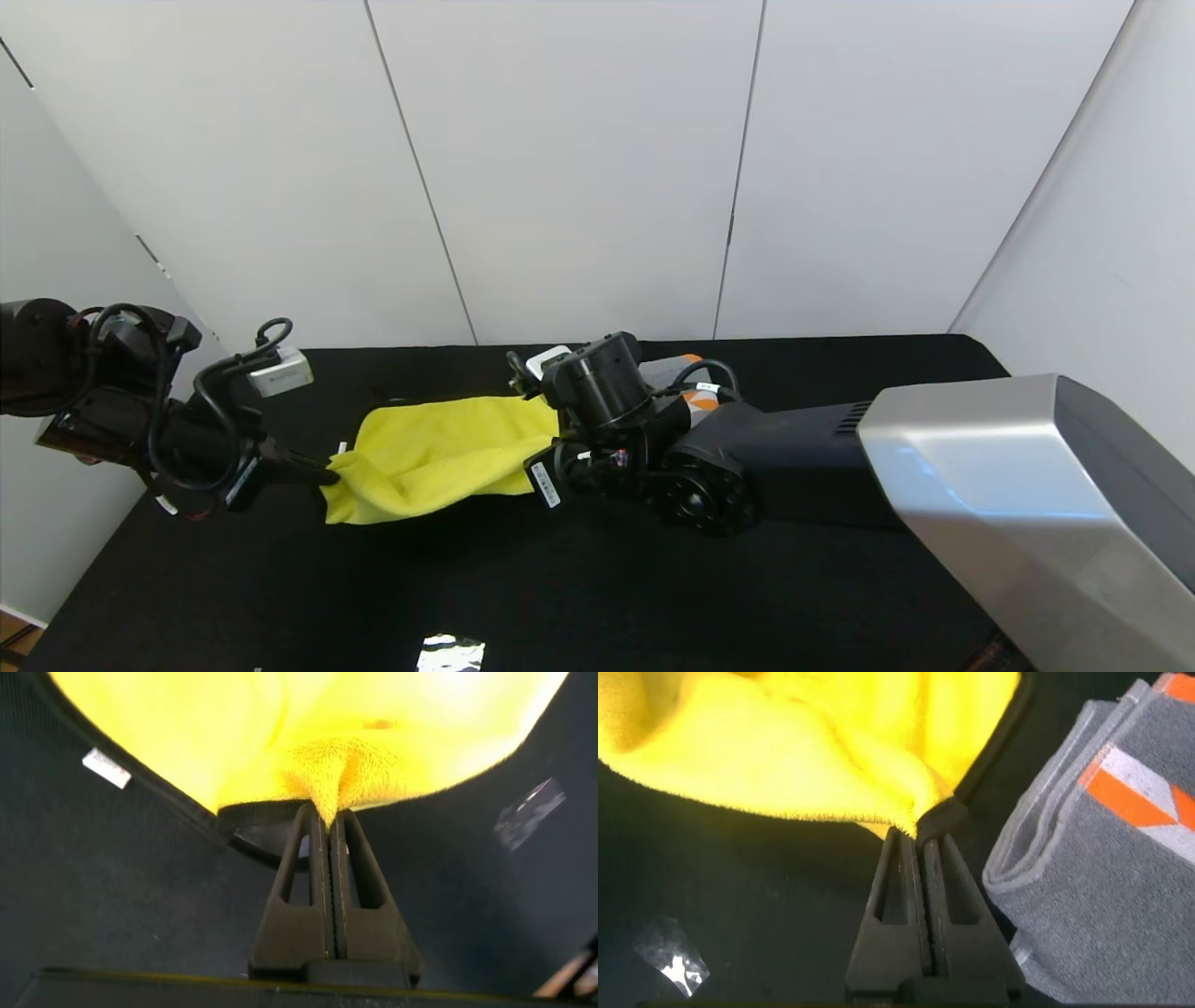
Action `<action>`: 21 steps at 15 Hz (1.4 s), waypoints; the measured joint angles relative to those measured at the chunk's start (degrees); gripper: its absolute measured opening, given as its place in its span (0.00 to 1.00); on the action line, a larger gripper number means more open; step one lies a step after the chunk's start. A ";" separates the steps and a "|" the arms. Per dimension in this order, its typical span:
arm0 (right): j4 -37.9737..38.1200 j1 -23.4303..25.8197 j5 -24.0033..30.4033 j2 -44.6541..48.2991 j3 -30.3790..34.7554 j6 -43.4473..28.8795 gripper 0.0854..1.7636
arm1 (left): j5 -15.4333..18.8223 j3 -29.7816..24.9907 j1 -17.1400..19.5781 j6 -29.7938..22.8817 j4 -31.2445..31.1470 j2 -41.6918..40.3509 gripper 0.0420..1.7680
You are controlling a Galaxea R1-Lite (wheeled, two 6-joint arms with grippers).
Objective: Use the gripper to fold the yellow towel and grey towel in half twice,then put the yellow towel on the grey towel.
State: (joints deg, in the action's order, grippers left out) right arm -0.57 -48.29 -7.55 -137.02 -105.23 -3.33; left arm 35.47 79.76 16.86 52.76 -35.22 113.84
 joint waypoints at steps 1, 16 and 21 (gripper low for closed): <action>0.20 0.11 0.00 -0.22 -0.72 -0.01 0.03 | -0.04 0.72 -0.40 -3.47 0.20 0.00 0.04; 3.13 2.45 0.09 -3.85 -8.72 0.22 0.03 | -0.12 7.52 -1.40 -23.70 6.67 1.33 0.04; -0.57 3.50 0.00 -4.79 -9.02 0.24 0.03 | -0.23 7.00 -1.82 -32.78 11.87 2.73 0.04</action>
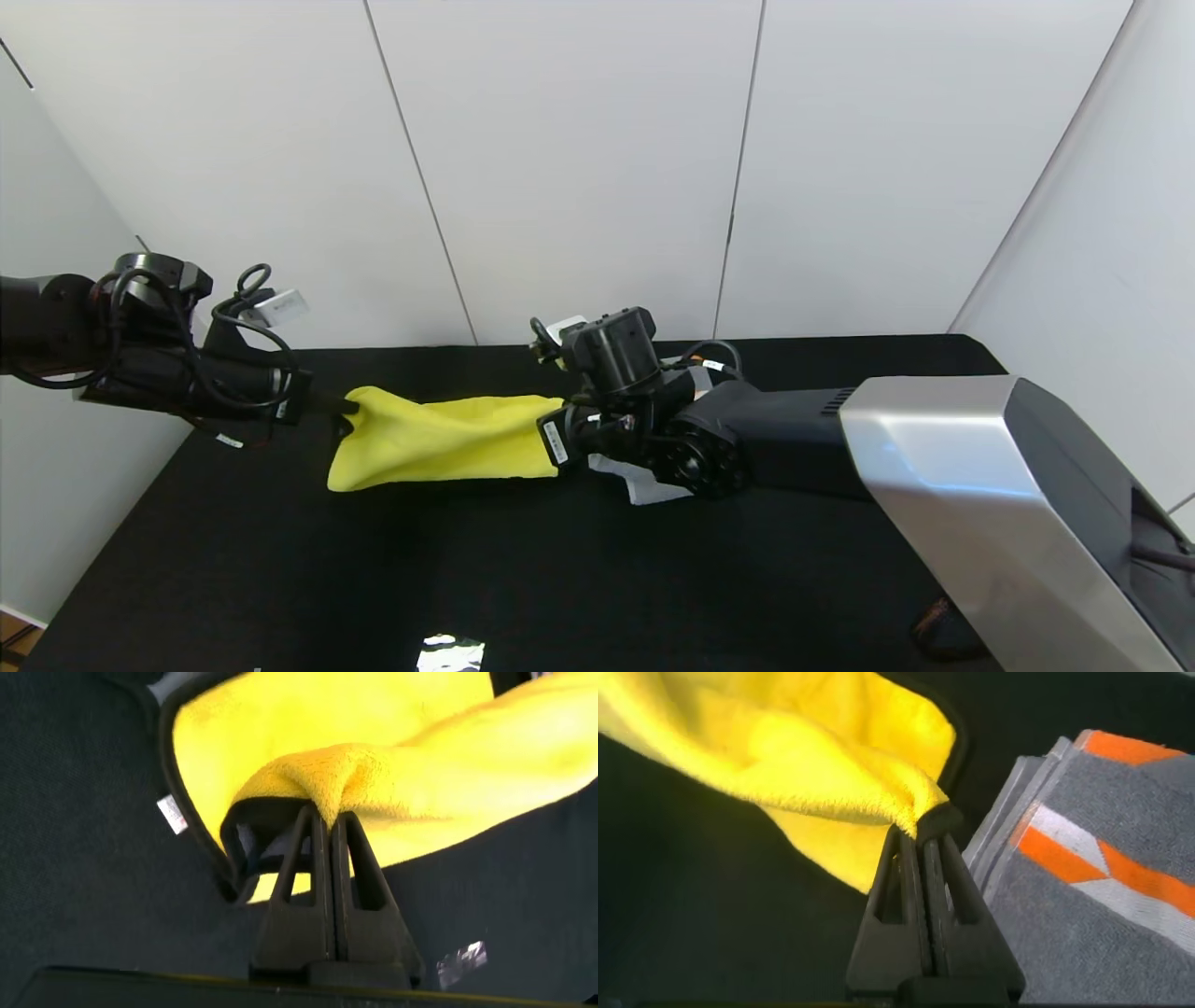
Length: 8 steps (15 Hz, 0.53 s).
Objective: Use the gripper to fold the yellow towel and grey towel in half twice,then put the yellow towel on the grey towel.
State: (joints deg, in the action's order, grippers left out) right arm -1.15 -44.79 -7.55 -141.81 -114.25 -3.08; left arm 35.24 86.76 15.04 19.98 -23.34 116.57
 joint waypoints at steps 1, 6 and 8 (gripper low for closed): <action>-0.38 0.04 -0.02 -0.17 0.00 0.00 0.03 | -0.13 0.00 -0.06 -1.12 1.12 0.33 0.04; -3.21 0.06 -0.46 -1.35 0.00 -0.15 0.03 | -0.62 0.54 -0.52 -7.53 8.95 1.55 0.04; -3.36 0.04 -0.52 -1.57 0.00 -0.15 0.03 | -0.95 0.63 -0.39 -7.61 10.37 1.93 0.04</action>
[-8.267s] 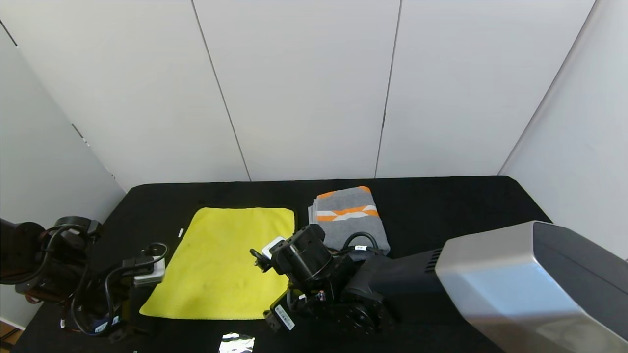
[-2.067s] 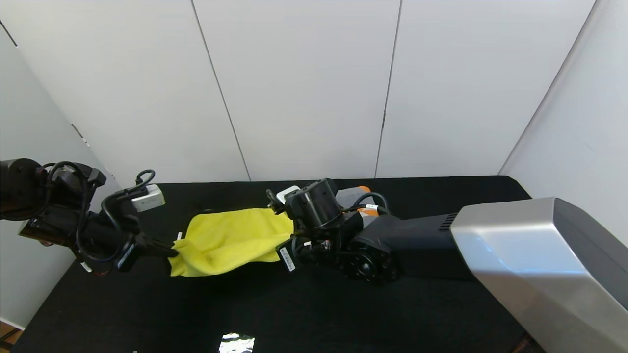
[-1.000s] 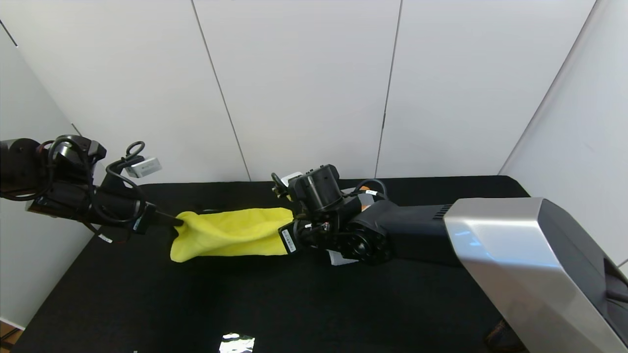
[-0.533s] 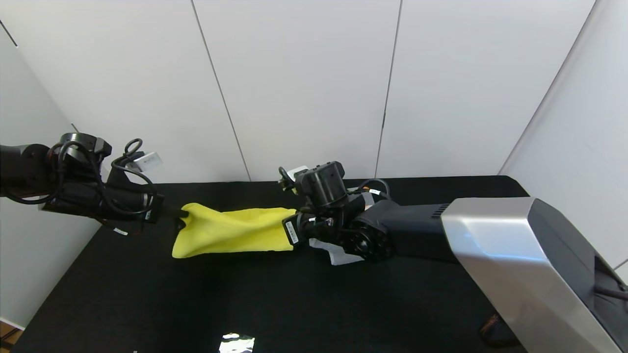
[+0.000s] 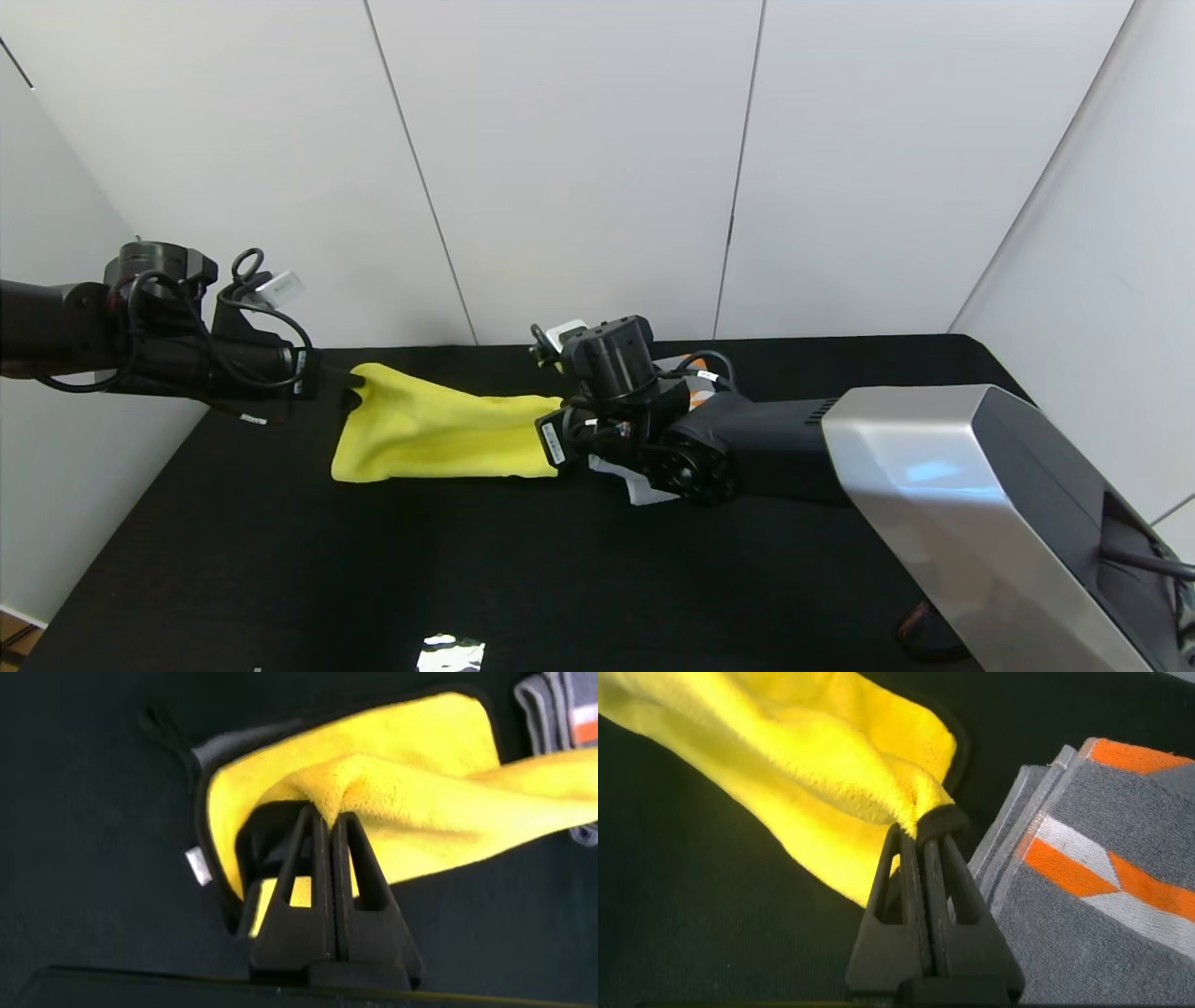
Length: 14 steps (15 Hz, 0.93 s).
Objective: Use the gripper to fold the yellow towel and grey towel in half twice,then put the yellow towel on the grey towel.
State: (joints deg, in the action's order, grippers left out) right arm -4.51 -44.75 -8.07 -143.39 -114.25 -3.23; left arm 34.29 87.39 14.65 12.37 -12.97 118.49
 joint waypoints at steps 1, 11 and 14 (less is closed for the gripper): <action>-0.20 0.00 0.00 -0.02 0.00 0.00 0.03 | -0.39 -0.05 0.01 -0.30 1.32 0.30 0.04; -5.10 0.11 -0.93 -1.57 0.00 0.15 0.03 | -3.04 -0.79 0.89 -1.65 2.99 2.56 0.04; -6.00 0.10 -2.08 -2.21 0.00 0.30 0.03 | -5.34 -0.79 0.96 -3.24 7.89 3.36 0.04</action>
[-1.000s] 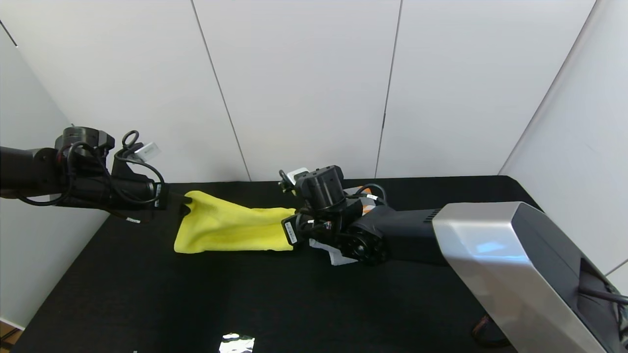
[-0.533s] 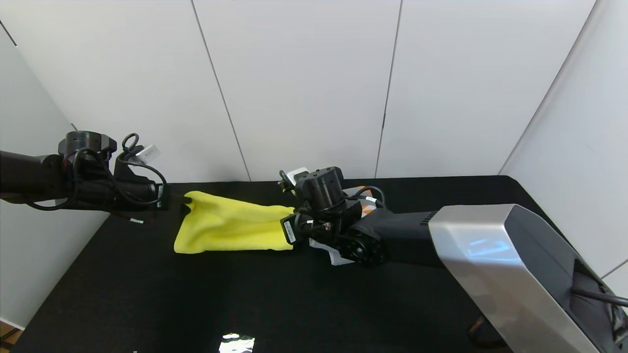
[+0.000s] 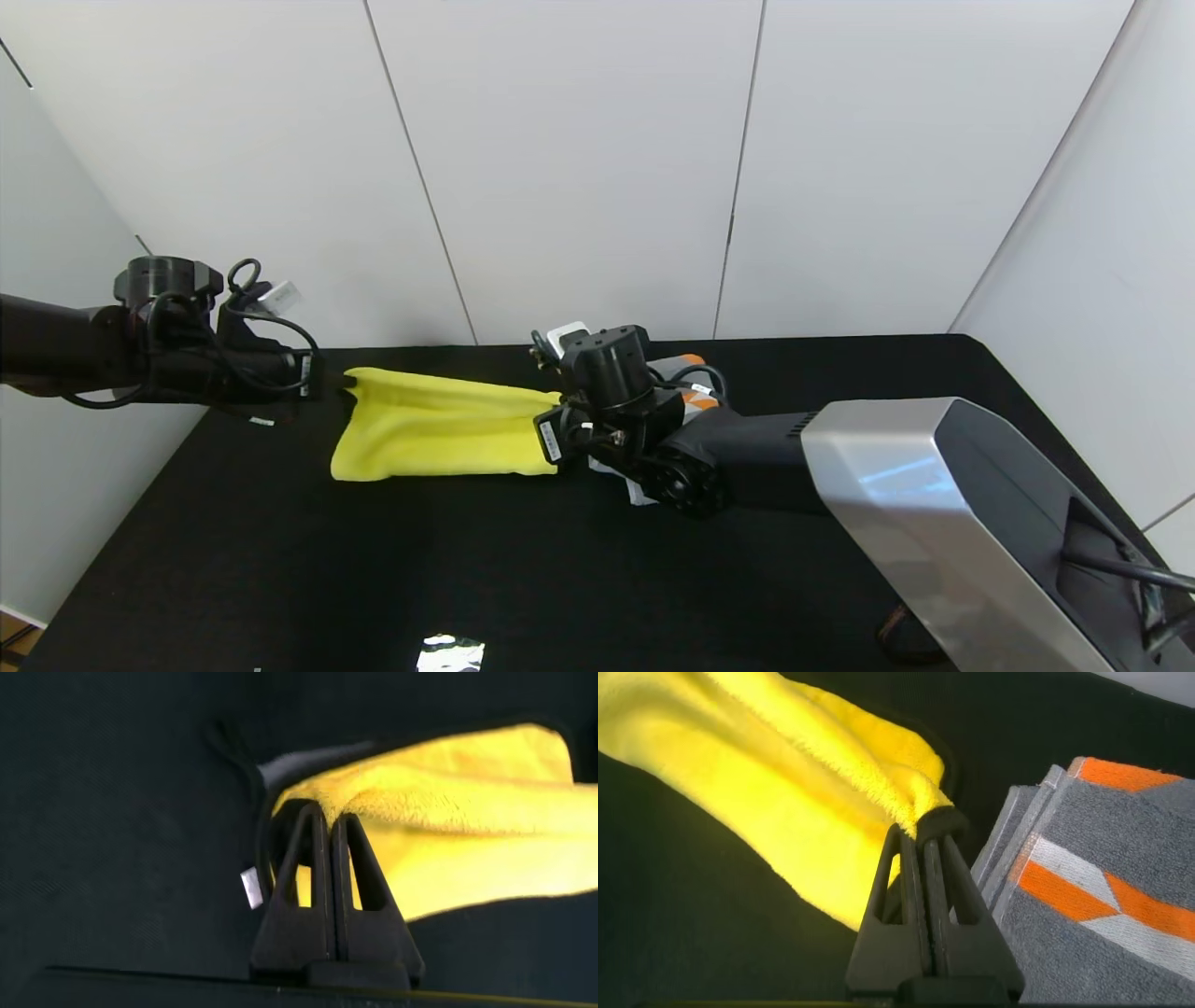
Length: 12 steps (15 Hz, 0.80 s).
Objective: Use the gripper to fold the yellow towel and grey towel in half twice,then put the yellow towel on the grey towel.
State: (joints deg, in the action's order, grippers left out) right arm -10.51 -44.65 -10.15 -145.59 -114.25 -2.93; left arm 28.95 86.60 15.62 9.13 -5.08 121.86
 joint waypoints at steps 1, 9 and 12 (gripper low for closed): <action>-0.02 -0.02 -0.10 -0.09 0.00 0.06 0.03 | -0.22 -0.06 -0.05 -0.84 1.32 0.24 0.04; 0.04 -0.07 -0.84 -0.16 0.00 0.69 0.03 | -0.22 -0.90 -0.49 -1.12 1.74 0.66 0.04; 0.06 -0.02 -0.84 -0.13 0.00 1.60 0.03 | -0.33 -1.11 -0.60 -0.68 1.85 0.66 0.04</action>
State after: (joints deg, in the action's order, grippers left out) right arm -10.45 -44.68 -11.00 -145.73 -114.25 -1.33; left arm 28.62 85.49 15.02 8.45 -3.23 122.52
